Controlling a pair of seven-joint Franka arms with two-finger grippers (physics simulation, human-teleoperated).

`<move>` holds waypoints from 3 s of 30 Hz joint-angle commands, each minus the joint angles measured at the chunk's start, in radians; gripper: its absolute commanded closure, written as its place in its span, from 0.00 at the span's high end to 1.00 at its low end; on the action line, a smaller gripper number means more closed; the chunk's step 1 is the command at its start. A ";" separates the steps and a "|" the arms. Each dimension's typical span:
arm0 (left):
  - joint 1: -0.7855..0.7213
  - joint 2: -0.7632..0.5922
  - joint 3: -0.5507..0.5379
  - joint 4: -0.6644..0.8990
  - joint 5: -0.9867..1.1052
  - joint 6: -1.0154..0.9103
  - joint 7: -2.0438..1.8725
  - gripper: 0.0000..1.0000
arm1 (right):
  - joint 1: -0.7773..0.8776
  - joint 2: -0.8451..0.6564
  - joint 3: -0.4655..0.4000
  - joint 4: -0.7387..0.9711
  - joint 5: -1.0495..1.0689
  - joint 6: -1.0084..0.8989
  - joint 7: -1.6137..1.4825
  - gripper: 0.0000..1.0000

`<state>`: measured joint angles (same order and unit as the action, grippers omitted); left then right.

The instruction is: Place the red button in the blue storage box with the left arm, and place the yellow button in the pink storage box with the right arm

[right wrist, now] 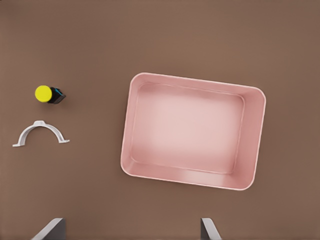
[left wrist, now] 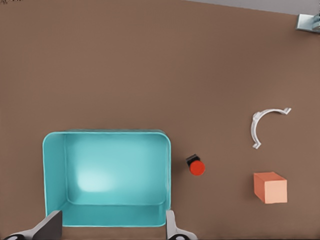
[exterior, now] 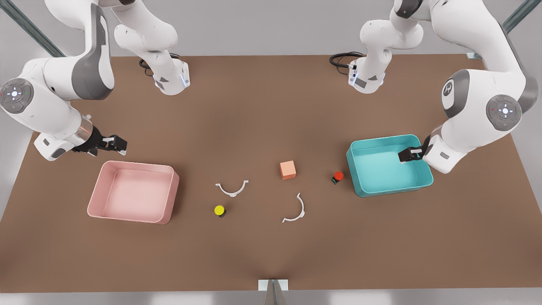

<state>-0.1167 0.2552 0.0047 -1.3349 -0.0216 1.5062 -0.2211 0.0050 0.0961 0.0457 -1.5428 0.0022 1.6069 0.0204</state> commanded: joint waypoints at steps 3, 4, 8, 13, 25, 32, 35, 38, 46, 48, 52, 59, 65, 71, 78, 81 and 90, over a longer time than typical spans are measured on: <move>-0.081 0.041 -0.015 0.002 0.000 0.006 0.307 1.00 | 0.004 0.004 0.002 0.001 -0.002 0.005 0.004 1.00; -0.092 0.062 -0.026 0.002 -0.003 0.046 0.337 1.00 | 0.003 0.010 0.002 0.006 -0.001 0.005 0.004 1.00; -0.221 0.141 -0.035 -0.004 0.060 0.247 0.730 1.00 | 0.063 0.175 0.002 0.127 -0.005 0.034 0.030 1.00; -0.222 0.167 -0.032 -0.196 0.039 0.514 1.155 1.00 | 0.205 0.445 0.019 0.305 -0.002 0.156 0.144 1.00; -0.247 0.130 -0.035 -0.593 -0.003 0.882 1.197 1.00 | 0.302 0.774 0.049 0.333 -0.002 0.650 0.170 1.00; -0.245 0.168 -0.035 -0.656 -0.003 0.899 1.183 1.00 | 0.311 0.827 0.066 0.293 -0.002 0.751 0.156 1.00; -0.245 0.194 -0.035 -0.656 -0.001 0.919 1.183 1.00 | 0.306 0.833 0.065 0.257 -0.001 0.781 0.133 1.00; -0.244 0.226 -0.034 -0.656 -0.001 0.930 1.183 1.00 | 0.302 0.832 0.065 0.191 -0.002 0.847 0.130 1.00; -0.238 0.268 -0.032 -0.656 -0.001 0.939 1.191 0.81 | 0.299 0.832 0.065 0.171 -0.001 0.869 0.134 0.73; -0.238 0.268 -0.032 -0.656 -0.001 0.937 1.191 0.72 | 0.300 0.830 0.065 0.171 -0.001 0.869 0.141 0.52; -0.235 0.265 -0.031 -0.656 -0.001 0.933 1.189 0.57 | 0.305 0.824 0.065 0.173 -0.001 0.866 0.139 0.47; -0.236 0.179 -0.029 -0.647 -0.001 0.871 1.180 0.48 | 0.219 0.653 0.088 0.104 -0.001 0.748 0.075 0.48; -0.198 -0.008 -0.011 -0.642 0.003 0.712 1.184 0.48 | 0.050 0.560 0.149 0.018 -0.002 0.705 -0.102 0.48; 0.051 -0.039 -0.012 -0.645 0.000 0.649 1.513 0.48 | -0.102 0.498 0.232 -0.072 -0.002 0.668 -0.195 0.48; 0.061 -0.033 -0.012 -0.760 -0.001 0.611 1.533 0.69 | -0.192 0.465 0.240 -0.135 0.002 0.666 -0.339 0.48; 0.063 -0.027 -0.012 -0.759 -0.011 0.611 1.530 1.00 | -0.257 0.461 0.278 -0.151 0.002 0.645 -0.378 0.48; 0.061 -0.073 -0.008 -0.185 -0.046 0.186 0.327 1.00 | -0.289 0.462 0.280 -0.180 0.001 0.608 -0.402 1.00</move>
<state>-0.0561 0.1839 -0.0024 -1.5855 -0.0629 1.9219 0.9259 -0.2858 0.5605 0.3254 -1.7218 0.0031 2.2314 -0.2370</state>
